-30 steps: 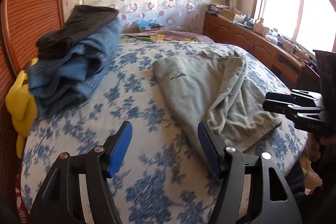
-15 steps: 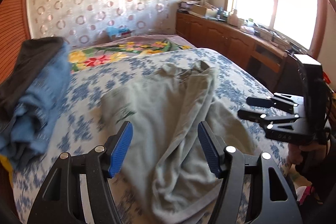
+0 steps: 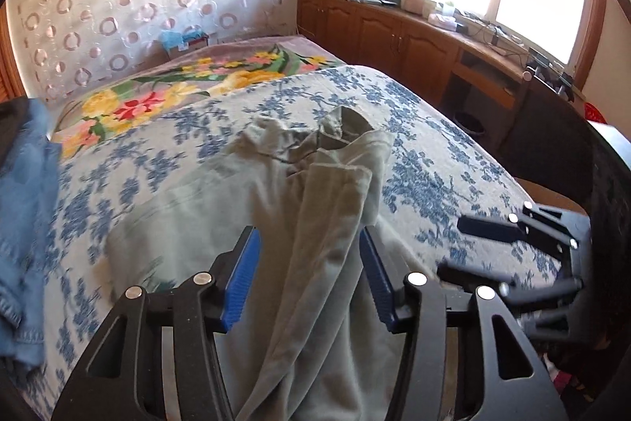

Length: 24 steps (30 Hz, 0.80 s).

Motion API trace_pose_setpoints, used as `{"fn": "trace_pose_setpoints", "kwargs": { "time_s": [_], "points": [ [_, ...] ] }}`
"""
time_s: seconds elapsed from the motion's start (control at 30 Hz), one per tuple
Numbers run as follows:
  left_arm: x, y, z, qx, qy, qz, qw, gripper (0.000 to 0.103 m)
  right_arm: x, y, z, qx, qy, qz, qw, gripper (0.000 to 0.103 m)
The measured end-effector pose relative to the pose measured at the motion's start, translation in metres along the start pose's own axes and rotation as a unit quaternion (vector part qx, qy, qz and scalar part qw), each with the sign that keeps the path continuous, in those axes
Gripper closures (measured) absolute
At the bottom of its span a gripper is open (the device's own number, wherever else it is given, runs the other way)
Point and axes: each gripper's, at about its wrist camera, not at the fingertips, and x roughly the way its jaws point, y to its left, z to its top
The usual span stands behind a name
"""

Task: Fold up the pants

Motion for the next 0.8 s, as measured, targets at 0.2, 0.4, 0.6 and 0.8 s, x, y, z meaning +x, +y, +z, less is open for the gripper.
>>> {"fn": "trace_pose_setpoints", "kwargs": {
  "time_s": [0.2,0.4,0.6,0.8],
  "points": [
    [0.024,-0.009,0.02,0.004,0.019,-0.014,0.9997,0.053,-0.002,0.001,-0.003,-0.001,-0.007,-0.004,1.0,0.054],
    [0.038,-0.007,0.022,-0.005,0.03,-0.009,0.9995,0.072,-0.002,0.0,-0.003,-0.001,-0.01,-0.003,1.0,0.054],
    [0.015,0.007,0.019,-0.027,-0.003,-0.023,0.9994,0.094,-0.001,0.001,-0.004,-0.003,-0.011,-0.004,1.0,0.054],
    [-0.01,0.03,0.021,-0.035,-0.034,0.009,0.9988,0.098,0.001,0.002,-0.003,-0.004,-0.008,-0.006,1.0,0.054]
  ]
}}
